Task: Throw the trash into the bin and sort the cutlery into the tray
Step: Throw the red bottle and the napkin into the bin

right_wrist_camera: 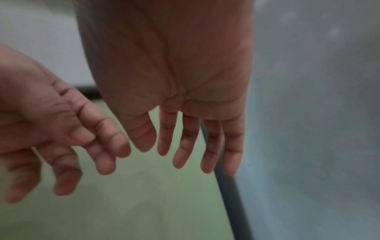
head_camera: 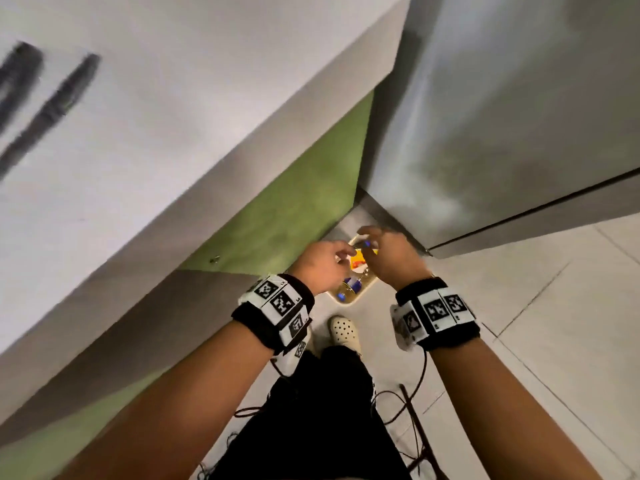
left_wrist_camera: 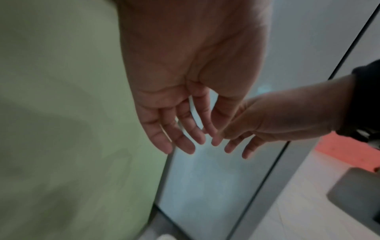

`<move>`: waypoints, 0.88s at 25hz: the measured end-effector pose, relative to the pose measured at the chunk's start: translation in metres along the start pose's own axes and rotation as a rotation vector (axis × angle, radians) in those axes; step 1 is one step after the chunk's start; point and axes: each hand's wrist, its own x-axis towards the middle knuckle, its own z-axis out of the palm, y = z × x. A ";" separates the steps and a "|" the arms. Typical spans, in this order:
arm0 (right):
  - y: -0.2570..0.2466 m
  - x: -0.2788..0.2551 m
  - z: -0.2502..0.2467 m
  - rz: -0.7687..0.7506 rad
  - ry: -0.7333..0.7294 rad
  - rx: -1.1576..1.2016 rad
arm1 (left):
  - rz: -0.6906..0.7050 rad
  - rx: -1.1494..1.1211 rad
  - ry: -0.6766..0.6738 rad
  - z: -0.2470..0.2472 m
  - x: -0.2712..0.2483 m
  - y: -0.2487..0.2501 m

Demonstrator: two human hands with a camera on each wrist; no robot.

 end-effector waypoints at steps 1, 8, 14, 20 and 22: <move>-0.020 -0.016 -0.017 -0.060 0.009 0.008 | 0.004 -0.034 0.023 -0.017 -0.027 0.010; -0.173 -0.091 -0.091 -0.573 0.124 0.090 | 0.060 -0.124 0.457 -0.125 -0.195 0.041; -0.295 -0.117 -0.071 -0.831 -0.001 0.076 | 0.084 -0.340 0.847 -0.193 -0.301 -0.009; -0.381 -0.142 0.002 -0.953 -0.156 -0.040 | -0.135 -0.474 1.133 -0.243 -0.370 -0.115; -0.412 -0.147 0.031 -0.984 -0.191 -0.145 | -0.249 -0.449 1.224 -0.262 -0.386 -0.156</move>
